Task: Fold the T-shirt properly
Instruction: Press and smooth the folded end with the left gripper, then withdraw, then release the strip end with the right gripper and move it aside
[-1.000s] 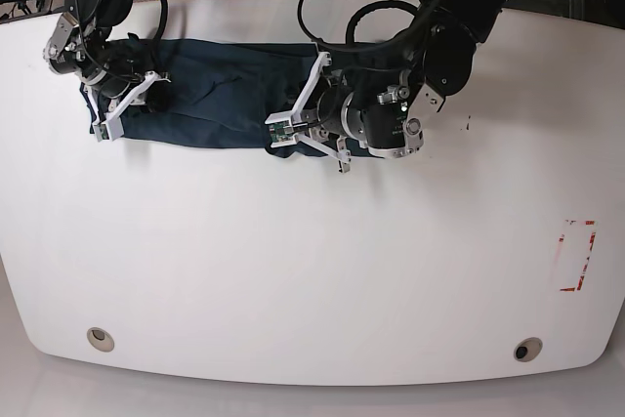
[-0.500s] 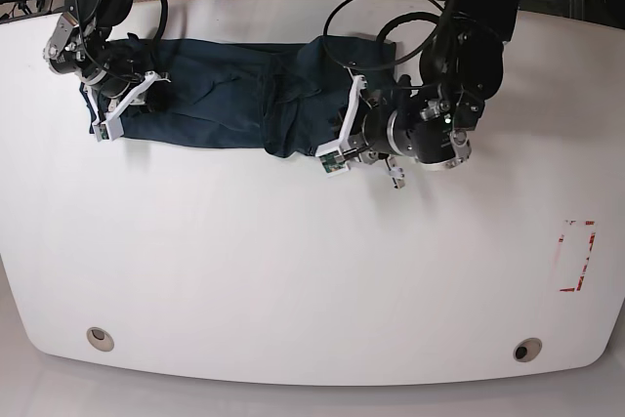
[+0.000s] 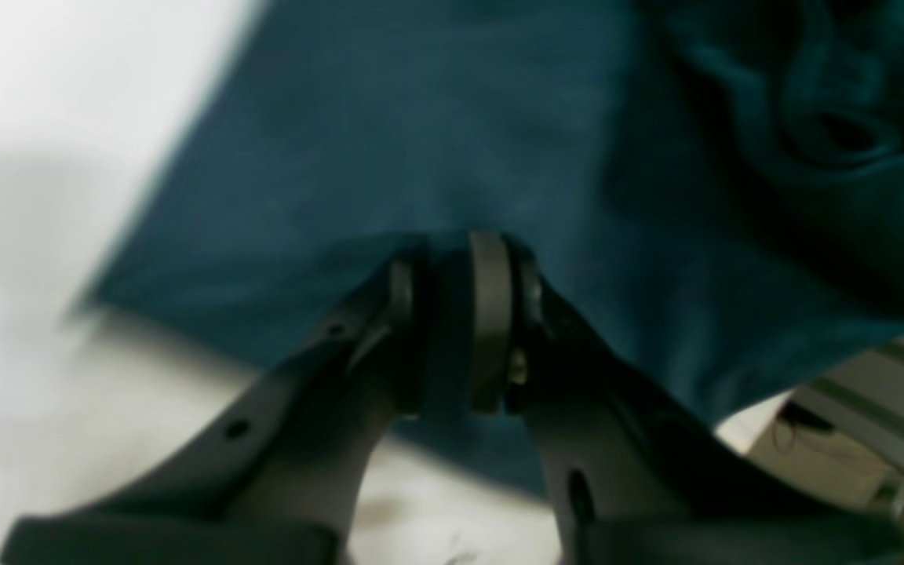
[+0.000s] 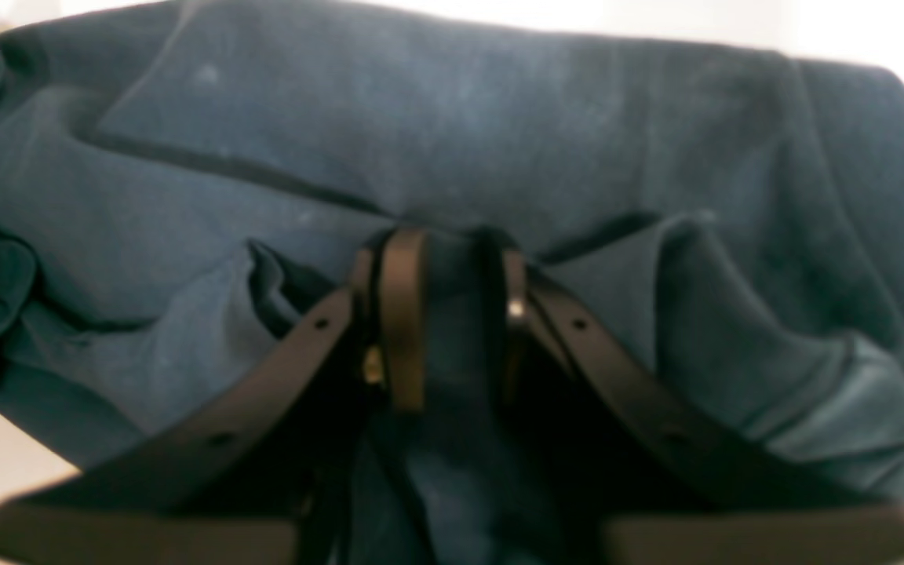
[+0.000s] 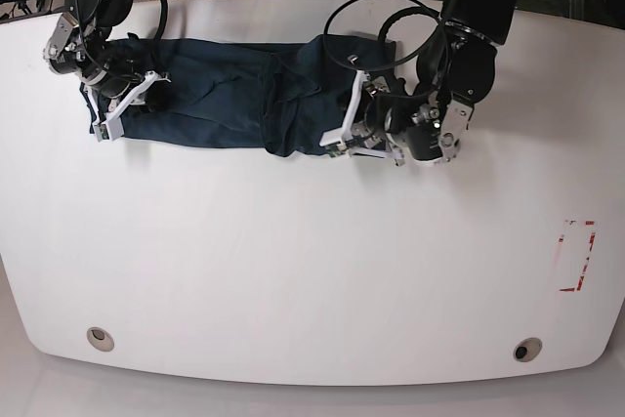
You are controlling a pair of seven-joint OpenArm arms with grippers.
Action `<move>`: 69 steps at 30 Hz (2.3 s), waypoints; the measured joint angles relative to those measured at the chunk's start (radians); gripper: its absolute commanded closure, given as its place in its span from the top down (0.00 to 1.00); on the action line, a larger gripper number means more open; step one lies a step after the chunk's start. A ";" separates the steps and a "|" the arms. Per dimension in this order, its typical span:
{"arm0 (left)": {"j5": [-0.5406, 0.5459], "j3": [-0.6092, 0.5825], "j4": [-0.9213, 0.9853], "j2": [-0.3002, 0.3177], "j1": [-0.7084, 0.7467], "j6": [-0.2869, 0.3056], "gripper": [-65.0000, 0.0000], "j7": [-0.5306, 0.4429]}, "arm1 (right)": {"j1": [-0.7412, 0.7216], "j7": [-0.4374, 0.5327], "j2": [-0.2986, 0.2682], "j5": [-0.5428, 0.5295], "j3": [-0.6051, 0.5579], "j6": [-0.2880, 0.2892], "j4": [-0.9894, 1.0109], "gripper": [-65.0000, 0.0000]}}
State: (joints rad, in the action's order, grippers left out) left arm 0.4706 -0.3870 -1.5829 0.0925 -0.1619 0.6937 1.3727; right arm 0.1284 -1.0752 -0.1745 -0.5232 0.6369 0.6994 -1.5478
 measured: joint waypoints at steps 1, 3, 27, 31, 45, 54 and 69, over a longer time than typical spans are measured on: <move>0.004 -0.023 0.000 -0.002 -0.002 0.000 0.11 0.000 | 0.000 0.001 0.000 0.000 0.000 0.000 0.000 0.19; 0.009 -0.053 0.000 -0.005 -0.010 0.000 0.11 -0.002 | 0.000 0.001 0.000 0.000 0.000 0.000 0.000 0.19; 0.007 -0.328 -0.092 -0.139 -0.037 0.000 0.11 0.000 | 0.000 0.001 0.000 0.000 0.000 0.000 0.000 0.19; 0.013 -0.249 -0.118 -0.130 -0.020 0.001 0.11 -0.002 | 0.000 0.001 0.000 -0.001 0.000 0.000 0.000 0.19; 0.006 0.298 -0.126 -0.024 0.116 -0.019 0.10 -0.064 | -0.028 -0.038 -0.003 0.003 0.002 0.000 0.000 0.23; 0.002 0.348 -0.118 -0.020 0.195 -0.024 0.10 -0.118 | -0.059 -0.144 -0.007 0.014 0.014 0.000 -0.137 0.81; 0.027 0.351 0.012 0.011 0.189 -0.027 0.10 -0.174 | -0.185 -0.335 -0.128 -0.035 0.341 -0.001 -0.055 0.93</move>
State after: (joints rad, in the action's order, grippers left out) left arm 0.4976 -0.0357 -1.5707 0.1040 0.0273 0.6670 1.1984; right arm -0.0563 -1.4101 -0.3027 -0.5579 0.9775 0.6983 -1.6024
